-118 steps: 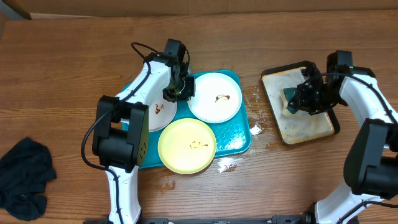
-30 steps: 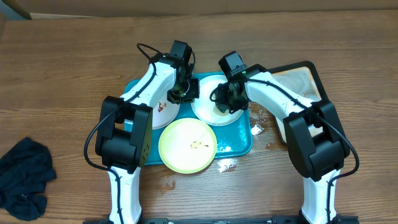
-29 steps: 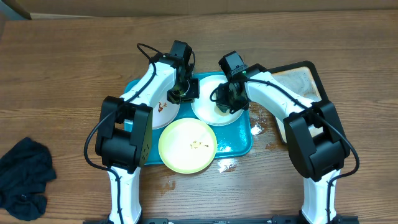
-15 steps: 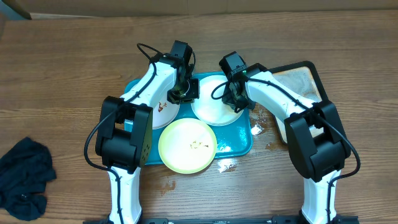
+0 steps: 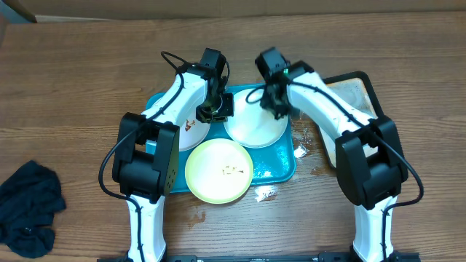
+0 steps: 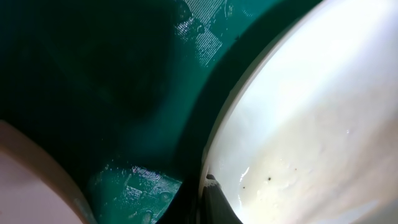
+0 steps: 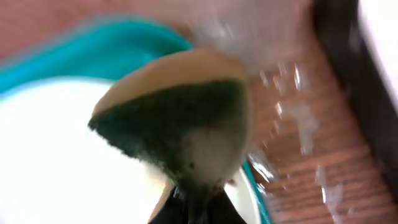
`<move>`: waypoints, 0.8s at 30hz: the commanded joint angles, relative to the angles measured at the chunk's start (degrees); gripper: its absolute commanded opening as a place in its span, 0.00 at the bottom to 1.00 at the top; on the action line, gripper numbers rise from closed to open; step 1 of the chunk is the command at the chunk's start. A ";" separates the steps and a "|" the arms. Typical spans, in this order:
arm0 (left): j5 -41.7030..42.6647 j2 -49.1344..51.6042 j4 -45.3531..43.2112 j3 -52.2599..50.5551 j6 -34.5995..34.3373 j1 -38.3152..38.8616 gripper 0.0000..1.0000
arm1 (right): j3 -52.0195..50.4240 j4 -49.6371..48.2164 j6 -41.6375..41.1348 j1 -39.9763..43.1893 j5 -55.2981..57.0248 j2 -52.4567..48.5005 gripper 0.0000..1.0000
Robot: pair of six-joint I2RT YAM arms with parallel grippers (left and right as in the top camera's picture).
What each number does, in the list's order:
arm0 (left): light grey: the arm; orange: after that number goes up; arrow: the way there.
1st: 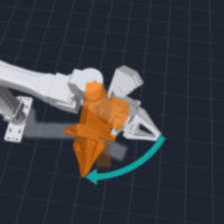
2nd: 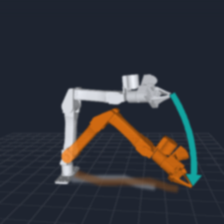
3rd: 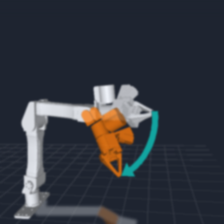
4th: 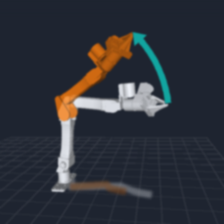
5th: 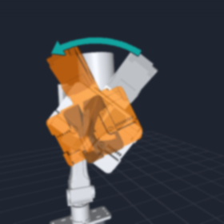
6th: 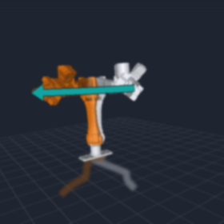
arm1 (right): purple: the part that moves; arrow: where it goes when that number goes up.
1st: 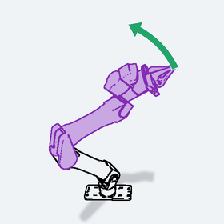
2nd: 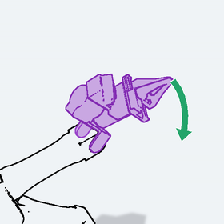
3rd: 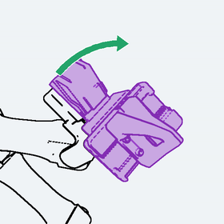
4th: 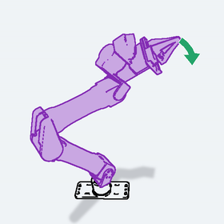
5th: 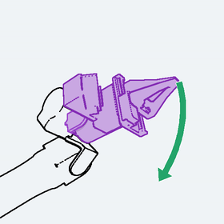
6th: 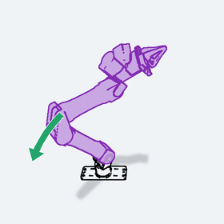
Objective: Clean dirty plates on tray and stack at the side
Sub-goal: 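Scrub the white plate surface with the sponge in the right gripper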
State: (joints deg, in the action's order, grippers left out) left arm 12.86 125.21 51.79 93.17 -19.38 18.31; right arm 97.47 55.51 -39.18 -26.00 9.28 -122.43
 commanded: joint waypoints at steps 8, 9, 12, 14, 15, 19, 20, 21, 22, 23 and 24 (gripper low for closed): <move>-1.03 0.74 0.48 0.70 -0.35 0.48 0.04 | 5.77 -0.98 1.75 -0.94 -11.04 -0.07 0.04; -1.03 0.74 0.46 0.70 -0.35 0.48 0.04 | 5.25 -1.44 1.40 -1.09 -12.17 -0.07 0.04; -1.03 0.74 0.44 0.70 -0.35 0.48 0.04 | 3.78 -2.89 0.13 -1.77 -15.69 -0.46 0.04; -1.01 0.74 0.26 0.70 -0.37 0.48 0.04 | 2.69 -4.39 0.13 -2.40 -18.58 -1.05 0.04; -1.01 0.74 0.20 0.70 -0.37 0.48 0.04 | 2.16 -5.01 0.11 -2.60 -19.56 -1.27 0.04; -1.03 0.74 -0.63 0.70 -1.07 0.46 0.04 | -0.90 -7.45 -1.81 -4.02 -21.22 -2.21 0.04; -1.05 0.74 -0.85 0.70 -1.49 0.46 0.04 | -1.68 -8.37 -1.81 -4.42 -21.75 -2.40 0.04; -1.07 0.74 -1.07 0.70 -1.86 0.42 0.04 | -2.32 -9.03 -1.86 -4.76 -22.23 -2.67 0.04; -1.05 0.74 -1.22 0.70 -2.29 0.35 0.04 | -2.82 -9.35 -2.51 -5.07 -22.34 -2.84 0.04; -1.11 0.74 -1.25 0.70 -2.58 0.22 0.04 | -3.39 -9.53 -3.08 -5.35 -22.29 -3.08 0.04; -1.33 0.74 -1.16 0.70 -3.02 0.07 0.04 | -3.69 -9.68 -3.10 -5.53 -22.29 -3.32 0.04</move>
State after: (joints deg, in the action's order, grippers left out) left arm 12.71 125.19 51.03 93.17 -20.18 18.31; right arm 94.96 46.26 -40.75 -30.83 -11.40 -124.88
